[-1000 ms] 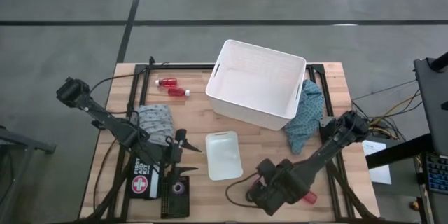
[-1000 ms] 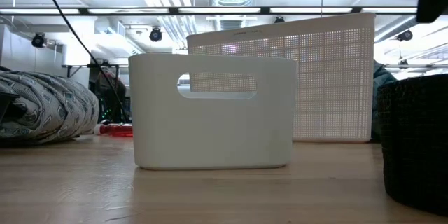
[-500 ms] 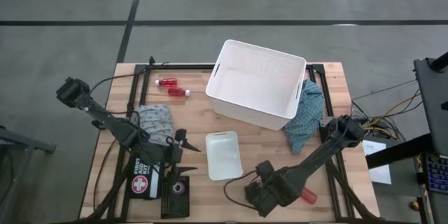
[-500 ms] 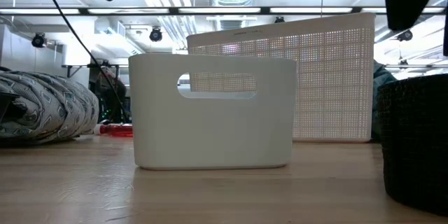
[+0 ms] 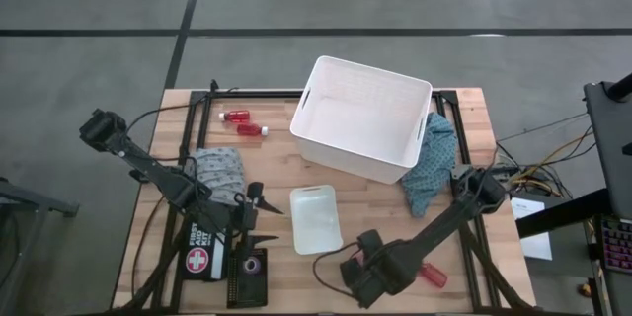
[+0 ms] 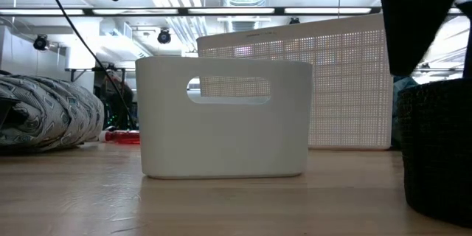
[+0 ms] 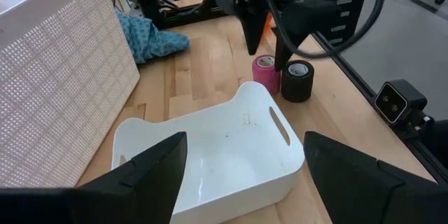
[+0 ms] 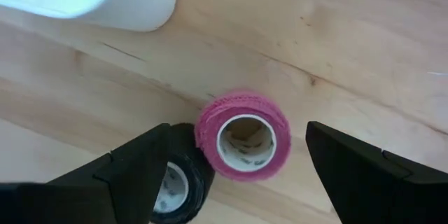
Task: Pick & Place Medicine items
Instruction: Put the pink bandage into the black bin
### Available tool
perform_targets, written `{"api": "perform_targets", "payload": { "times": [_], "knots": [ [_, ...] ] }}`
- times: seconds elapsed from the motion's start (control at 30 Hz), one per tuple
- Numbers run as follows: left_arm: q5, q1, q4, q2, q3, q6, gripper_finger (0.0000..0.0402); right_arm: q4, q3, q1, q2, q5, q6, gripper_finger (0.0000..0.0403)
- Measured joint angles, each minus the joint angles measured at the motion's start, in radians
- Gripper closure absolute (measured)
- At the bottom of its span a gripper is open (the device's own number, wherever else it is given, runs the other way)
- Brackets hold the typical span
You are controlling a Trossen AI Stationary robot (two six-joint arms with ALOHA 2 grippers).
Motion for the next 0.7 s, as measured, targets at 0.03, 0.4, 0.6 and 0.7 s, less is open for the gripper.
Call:
{"api": "perform_targets", "payload": {
  "times": [0.03,0.4,0.6,0.7],
  "knots": [
    [0.0,0.0,0.0,0.0,0.0,0.0,0.011,0.005,0.0,0.0,0.006,0.0,0.0,0.0076],
    [0.0,0.0,-0.002,0.0,0.0,0.0,0.011,0.022,-0.004,0.0,0.028,0.0,0.055,0.0076],
    [0.0,0.0,-0.003,0.0,0.0,0.0,0.011,0.022,-0.021,0.0,0.028,0.001,0.116,0.0076],
    [0.0,0.0,-0.003,0.0,0.0,0.0,0.011,0.025,-0.031,0.0,0.028,0.001,0.12,0.0077]
  ]
}}
